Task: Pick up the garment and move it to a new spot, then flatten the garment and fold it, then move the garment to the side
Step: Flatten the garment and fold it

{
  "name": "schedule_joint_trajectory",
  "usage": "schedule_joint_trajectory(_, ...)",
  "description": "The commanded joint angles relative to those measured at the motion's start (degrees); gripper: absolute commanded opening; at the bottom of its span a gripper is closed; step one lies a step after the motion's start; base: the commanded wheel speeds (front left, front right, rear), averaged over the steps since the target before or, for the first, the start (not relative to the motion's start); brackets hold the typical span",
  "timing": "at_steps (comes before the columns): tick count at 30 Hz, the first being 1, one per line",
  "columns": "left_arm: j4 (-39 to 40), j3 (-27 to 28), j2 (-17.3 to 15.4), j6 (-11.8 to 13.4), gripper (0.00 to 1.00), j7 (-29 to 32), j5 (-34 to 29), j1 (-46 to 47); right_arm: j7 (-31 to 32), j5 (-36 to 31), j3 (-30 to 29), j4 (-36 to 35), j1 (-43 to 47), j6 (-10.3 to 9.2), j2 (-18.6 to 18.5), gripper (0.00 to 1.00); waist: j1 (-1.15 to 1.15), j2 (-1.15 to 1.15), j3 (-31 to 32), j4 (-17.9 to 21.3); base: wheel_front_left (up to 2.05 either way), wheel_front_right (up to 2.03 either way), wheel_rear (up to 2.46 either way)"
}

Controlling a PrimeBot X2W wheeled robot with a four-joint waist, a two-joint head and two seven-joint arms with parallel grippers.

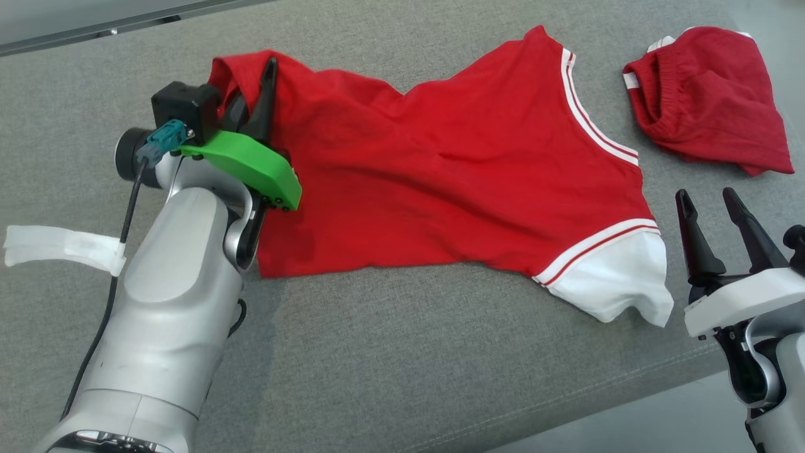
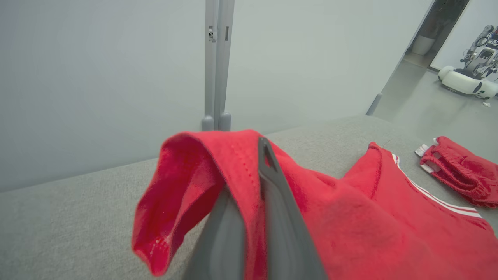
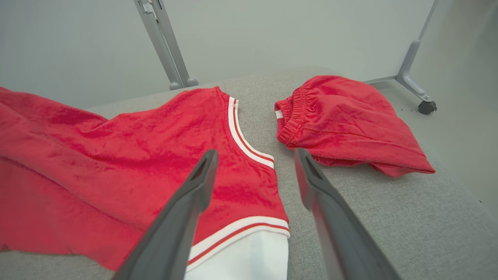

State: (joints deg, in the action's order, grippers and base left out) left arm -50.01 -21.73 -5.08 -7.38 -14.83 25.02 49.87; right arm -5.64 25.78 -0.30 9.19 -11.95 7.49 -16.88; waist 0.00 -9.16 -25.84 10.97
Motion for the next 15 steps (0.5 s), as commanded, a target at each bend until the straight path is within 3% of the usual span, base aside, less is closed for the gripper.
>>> schedule_joint_trajectory(1, 2.88, 0.34, -0.36, 0.36, 0.00, -0.39, -1.41, 0.46, 0.02, -0.45, -0.16, -0.31, 0.82, 0.00, 0.12, 1.00, 0.00, 0.00, 0.68, -0.80, 0.00, 0.00, 0.00)
schedule_joint_trajectory(5, 8.52, 0.82, -0.13, 1.14, 0.00, -0.34, -3.53, -1.27, 0.43, -0.45, -0.26, -0.60, 0.58, 0.00, 0.07, 1.00, 0.00, 0.00, 0.92, -1.01, 0.00, 0.00, 0.00)
schedule_joint_trajectory(15, 11.62, 2.07, 0.34, 1.22, 0.00, -0.33, -5.68, -1.61, 0.21, -0.17, -0.73, -0.87, 0.99, 0.00, 0.06, 1.00, 0.00, 0.00, 0.87, 0.18, 0.00, 0.00, 0.00)
